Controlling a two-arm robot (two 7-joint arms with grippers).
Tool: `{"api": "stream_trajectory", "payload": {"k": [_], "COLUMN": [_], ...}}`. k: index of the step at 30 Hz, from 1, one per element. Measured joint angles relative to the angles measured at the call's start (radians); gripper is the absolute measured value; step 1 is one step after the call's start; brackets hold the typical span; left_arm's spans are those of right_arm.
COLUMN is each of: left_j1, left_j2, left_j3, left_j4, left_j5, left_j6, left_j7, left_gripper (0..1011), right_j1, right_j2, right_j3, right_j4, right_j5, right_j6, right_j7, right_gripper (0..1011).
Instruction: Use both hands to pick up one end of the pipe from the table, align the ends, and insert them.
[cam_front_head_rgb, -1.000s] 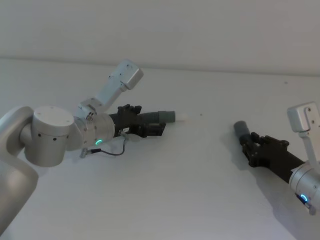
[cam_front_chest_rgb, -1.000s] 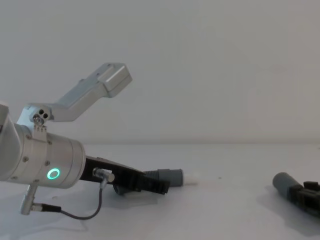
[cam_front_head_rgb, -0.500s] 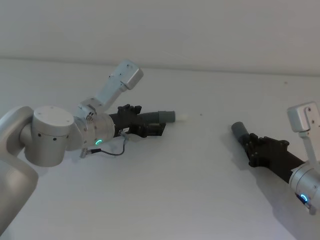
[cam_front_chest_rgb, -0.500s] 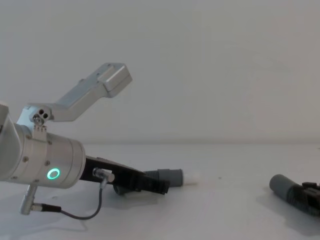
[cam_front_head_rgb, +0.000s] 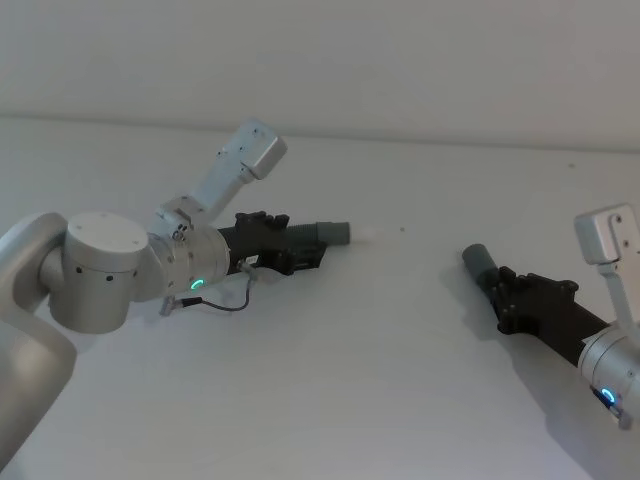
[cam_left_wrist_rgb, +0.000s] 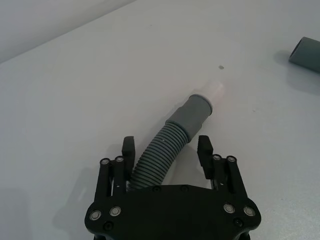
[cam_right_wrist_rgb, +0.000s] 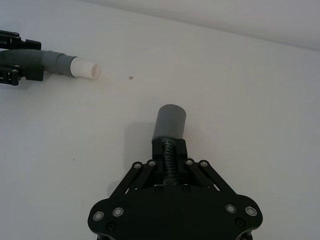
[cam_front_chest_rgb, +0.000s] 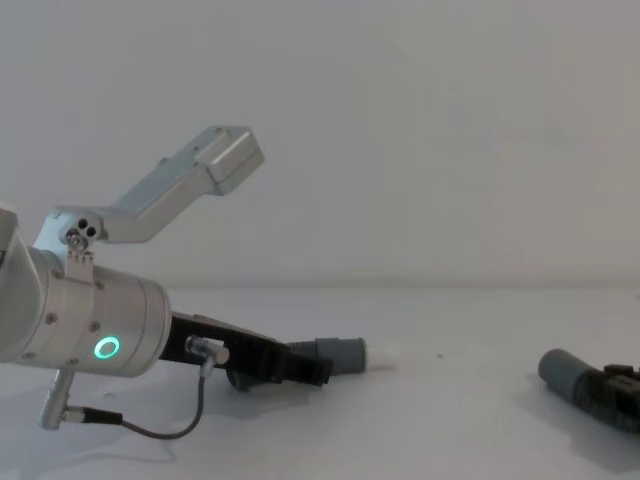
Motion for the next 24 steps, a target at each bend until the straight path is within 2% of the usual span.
{"api": "stream_trajectory", "payload": {"k": [4,7,10,13,14,17,24], "left_j1": [0.000,0.000,0.000,0.000,0.000,0.000,0.000], "left_j2": [0.000,0.000,0.000,0.000,0.000,0.000,0.000], "left_j3": [0.000,0.000,0.000,0.000,0.000,0.000,0.000], "left_j4": [0.000,0.000,0.000,0.000,0.000,0.000,0.000], "left_j5": [0.000,0.000,0.000,0.000,0.000,0.000,0.000], "left_j6": [0.000,0.000,0.000,0.000,0.000,0.000,0.000], "left_j7": [0.000,0.000,0.000,0.000,0.000,0.000,0.000], "left_gripper": [654,599,464,405,351,313,313], "right_j1": [0.000,0.000,0.000,0.000,0.000,0.000,0.000], "right_j2": [0.000,0.000,0.000,0.000,0.000,0.000,0.000], "right_j3": [0.000,0.000,0.000,0.000,0.000,0.000,0.000], "right_j4": [0.000,0.000,0.000,0.000,0.000,0.000,0.000], "right_j5": [0.000,0.000,0.000,0.000,0.000,0.000,0.000], "right_j6": [0.000,0.000,0.000,0.000,0.000,0.000,0.000], "right_j7": [0.000,0.000,0.000,0.000,0.000,0.000,0.000], "right_gripper": [146,146,145,145,145,145,144]}}
